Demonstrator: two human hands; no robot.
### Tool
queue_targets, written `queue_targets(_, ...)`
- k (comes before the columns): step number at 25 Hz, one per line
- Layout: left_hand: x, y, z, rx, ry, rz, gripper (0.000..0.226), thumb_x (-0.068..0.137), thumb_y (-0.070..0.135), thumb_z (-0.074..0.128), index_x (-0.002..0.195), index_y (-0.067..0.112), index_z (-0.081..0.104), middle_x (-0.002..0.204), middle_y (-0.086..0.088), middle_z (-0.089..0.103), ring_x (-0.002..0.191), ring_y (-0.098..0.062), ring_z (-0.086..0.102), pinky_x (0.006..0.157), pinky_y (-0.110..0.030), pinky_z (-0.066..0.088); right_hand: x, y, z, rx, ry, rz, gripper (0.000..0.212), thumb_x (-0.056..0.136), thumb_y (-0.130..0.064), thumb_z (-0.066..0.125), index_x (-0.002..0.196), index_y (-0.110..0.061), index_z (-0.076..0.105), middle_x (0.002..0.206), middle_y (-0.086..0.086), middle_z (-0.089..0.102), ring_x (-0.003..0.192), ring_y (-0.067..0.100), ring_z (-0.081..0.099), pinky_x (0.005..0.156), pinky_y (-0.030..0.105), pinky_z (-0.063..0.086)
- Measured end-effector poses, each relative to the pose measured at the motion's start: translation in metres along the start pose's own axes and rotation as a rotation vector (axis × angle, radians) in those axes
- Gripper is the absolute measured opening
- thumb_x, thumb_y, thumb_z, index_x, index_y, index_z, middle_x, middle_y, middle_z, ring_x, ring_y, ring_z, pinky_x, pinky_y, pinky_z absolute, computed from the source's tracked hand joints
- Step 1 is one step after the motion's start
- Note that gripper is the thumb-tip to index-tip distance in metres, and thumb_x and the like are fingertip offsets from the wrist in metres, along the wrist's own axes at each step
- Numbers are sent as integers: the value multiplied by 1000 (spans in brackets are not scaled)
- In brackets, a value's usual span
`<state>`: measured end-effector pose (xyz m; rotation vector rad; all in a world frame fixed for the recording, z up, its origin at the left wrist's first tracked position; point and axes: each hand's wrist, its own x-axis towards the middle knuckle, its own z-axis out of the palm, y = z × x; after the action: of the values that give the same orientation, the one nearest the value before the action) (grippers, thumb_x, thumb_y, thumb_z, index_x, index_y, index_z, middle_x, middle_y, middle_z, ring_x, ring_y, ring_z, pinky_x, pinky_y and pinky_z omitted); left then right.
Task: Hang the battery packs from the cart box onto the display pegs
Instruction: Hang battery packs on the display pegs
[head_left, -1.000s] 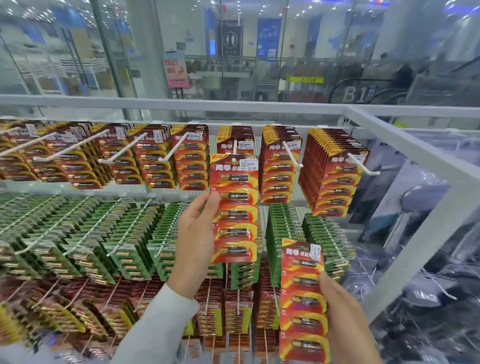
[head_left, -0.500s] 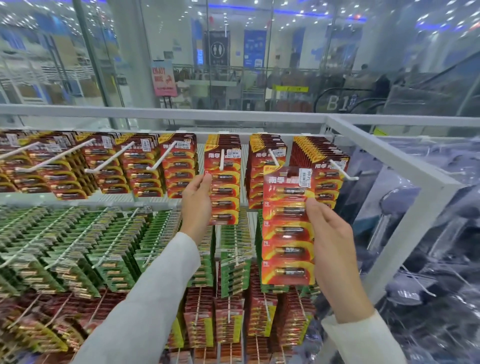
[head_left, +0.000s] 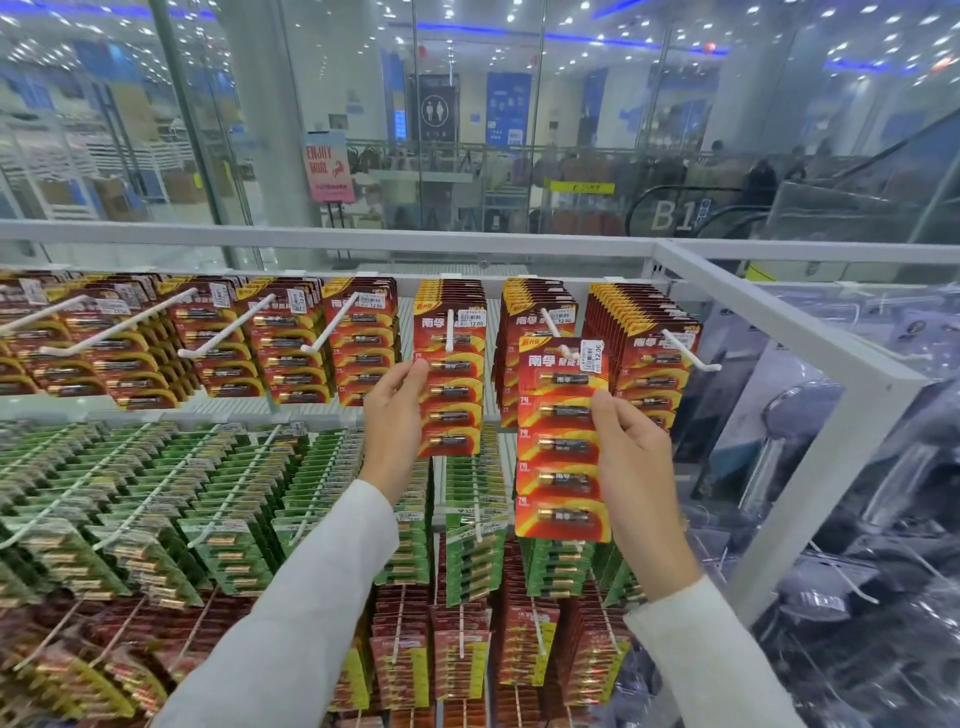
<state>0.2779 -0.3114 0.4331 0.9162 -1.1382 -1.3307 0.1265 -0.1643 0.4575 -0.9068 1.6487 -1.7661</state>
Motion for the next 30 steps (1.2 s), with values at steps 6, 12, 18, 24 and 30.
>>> queue_targets(6, 1, 2, -4, 23, 22, 16, 21, 108, 27, 56, 105, 16, 73, 91, -1, 81, 81, -24, 79, 61, -34, 63, 72, 21, 29, -145, 82, -128, 51, 106, -48, 41, 91, -1, 57, 72, 17, 55, 57, 31, 52, 56, 38, 43)
queue_targets(12, 4, 1, -8, 83, 17, 75, 20, 107, 26, 57, 104, 17, 74, 91, 3, 81, 83, -19, 79, 64, -30, 63, 102, 35, 36, -168, 100, -129, 40, 109, -40, 41, 97, -7, 63, 69, 1, 49, 55, 9, 42, 52, 28, 33)
queue_targets(18, 11, -14, -28, 166, 46, 90, 20, 102, 35, 65, 114, 23, 74, 108, 6, 78, 104, -17, 74, 95, -48, 60, 94, 44, 31, -198, 144, -133, 28, 106, -39, 49, 113, -18, 66, 95, -6, 67, 83, 11, 63, 66, 25, 45)
queue_targets(24, -31, -35, -53, 110, 44, 38, 12, 103, 26, 64, 109, 25, 75, 100, 9, 79, 96, -15, 75, 88, -32, 60, 34, 68, 9, -280, 148, -129, 25, 104, -26, 56, 129, -21, 60, 118, -12, 63, 104, -3, 58, 87, 11, 43)
queue_targets(30, -100, -97, -65, 114, -104, -148, 15, 105, 21, 60, 113, 19, 73, 103, 6, 80, 97, -16, 76, 84, -29, 58, -63, 144, -53, -281, 198, 84, 22, 103, -20, 59, 124, -23, 65, 118, -18, 66, 108, -11, 59, 89, 9, 45)
